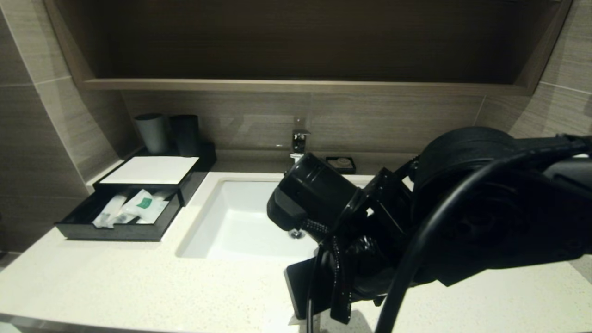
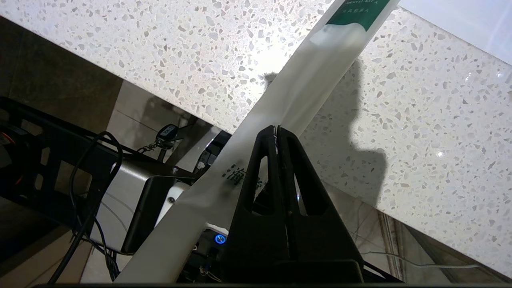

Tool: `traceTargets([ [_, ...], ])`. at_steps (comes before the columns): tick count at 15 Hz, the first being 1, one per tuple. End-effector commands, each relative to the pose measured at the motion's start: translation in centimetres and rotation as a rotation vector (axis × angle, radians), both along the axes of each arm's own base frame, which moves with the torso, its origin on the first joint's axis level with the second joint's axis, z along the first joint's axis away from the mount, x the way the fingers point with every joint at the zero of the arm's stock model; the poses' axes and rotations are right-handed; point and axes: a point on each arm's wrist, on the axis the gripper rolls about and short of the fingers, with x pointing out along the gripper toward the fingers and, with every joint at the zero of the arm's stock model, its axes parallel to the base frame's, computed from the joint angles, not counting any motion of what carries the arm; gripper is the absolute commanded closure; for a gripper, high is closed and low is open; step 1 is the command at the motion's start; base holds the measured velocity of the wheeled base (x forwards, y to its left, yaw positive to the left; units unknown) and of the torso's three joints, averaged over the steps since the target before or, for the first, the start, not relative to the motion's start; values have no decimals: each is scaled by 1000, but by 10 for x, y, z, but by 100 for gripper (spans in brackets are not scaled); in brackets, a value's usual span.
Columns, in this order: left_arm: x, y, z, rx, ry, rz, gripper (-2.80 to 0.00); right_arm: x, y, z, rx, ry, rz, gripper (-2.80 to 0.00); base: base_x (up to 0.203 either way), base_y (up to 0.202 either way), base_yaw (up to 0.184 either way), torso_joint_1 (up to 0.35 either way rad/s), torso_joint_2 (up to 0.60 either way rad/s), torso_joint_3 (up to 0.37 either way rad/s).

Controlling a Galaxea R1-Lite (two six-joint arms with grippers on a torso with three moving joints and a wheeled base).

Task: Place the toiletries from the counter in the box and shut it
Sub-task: Pick up the bathroom toiletry

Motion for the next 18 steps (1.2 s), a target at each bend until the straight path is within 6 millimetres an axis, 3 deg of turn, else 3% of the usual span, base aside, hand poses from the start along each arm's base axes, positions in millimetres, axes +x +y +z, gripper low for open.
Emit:
traceTargets([
  [1, 2, 0, -6, 0, 20, 0, 0, -1, 5, -7, -26, 6, 20, 0, 0, 0, 0, 0, 0, 0],
  [18, 2, 0, -6, 0, 20, 0, 0, -16, 15, -20, -107, 17, 117, 0, 0, 0, 0, 0, 0, 0],
])
